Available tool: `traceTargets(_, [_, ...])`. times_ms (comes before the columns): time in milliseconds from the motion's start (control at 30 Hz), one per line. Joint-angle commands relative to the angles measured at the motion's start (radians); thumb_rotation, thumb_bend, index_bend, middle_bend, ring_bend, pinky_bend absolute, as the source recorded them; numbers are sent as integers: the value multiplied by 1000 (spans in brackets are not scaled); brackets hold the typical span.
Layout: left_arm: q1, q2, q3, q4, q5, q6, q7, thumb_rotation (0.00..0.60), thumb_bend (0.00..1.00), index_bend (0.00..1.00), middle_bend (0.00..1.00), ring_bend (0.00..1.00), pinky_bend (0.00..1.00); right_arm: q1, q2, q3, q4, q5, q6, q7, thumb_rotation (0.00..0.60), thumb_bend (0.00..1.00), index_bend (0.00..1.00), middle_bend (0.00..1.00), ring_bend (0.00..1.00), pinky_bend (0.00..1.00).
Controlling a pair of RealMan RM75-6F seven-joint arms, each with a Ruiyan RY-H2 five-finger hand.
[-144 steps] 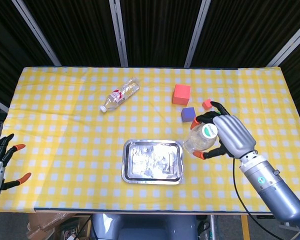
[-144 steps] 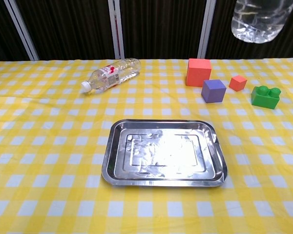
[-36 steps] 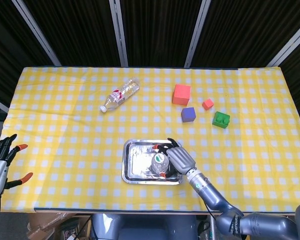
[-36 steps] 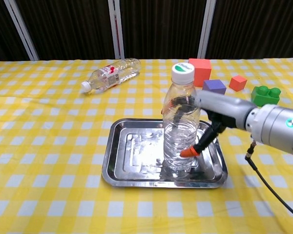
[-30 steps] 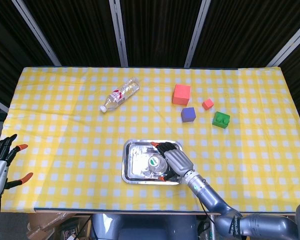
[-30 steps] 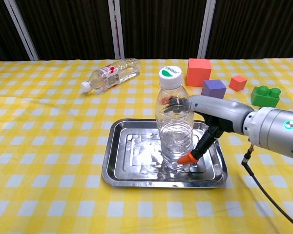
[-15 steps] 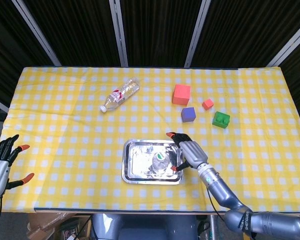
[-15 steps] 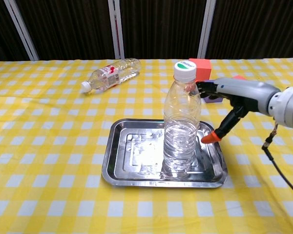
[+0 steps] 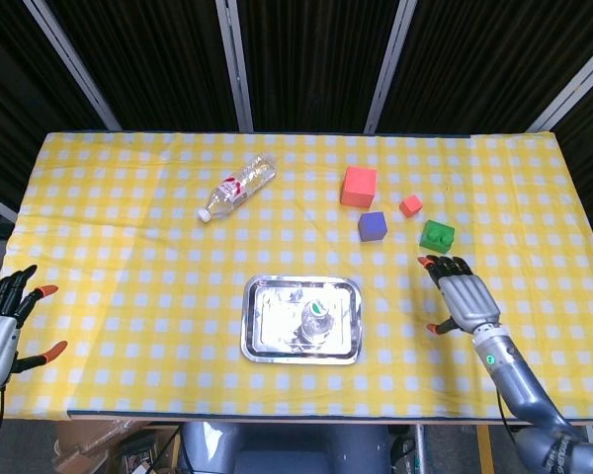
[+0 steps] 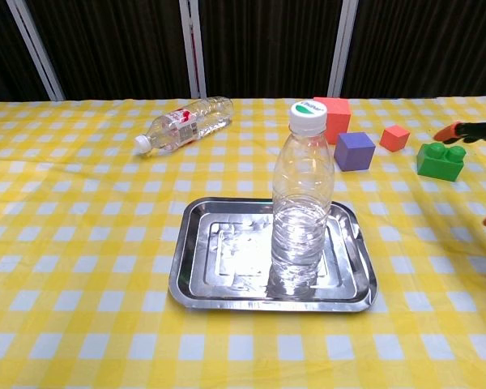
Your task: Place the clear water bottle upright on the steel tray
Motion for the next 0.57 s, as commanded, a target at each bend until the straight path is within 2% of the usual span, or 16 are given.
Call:
traceTargets(33, [1,0,-2,3,-5,1,3,600,185,225,0,0,0,-151,75,-107,-84,-223,246,-53,600,11,0,76,27,0])
traceTargets(133, [2,1,-1,0,-4,0,0,600,184,225,0,0,0,-240,61,-143,-47,-349,392,-33,600,49,0,76,23,0])
traceTargets(300, [6,8,8,-6,17,13,3,600,185,225,0,0,0,-358,-5,-149,80,-454,581,83,600,121,4,76,23,0])
traceTargets(433, [6,10,8,-4,20,13,3,600,185,225,0,0,0,-384,-20,-143,152,-473,610,127,600,132,19,76,23,0])
traceTargets(567, [3,10,10,-2,21,7,2,600,185,224,0,0,0,-400,-28,-123,179,-472,619,137,600,134,26,76,24,0])
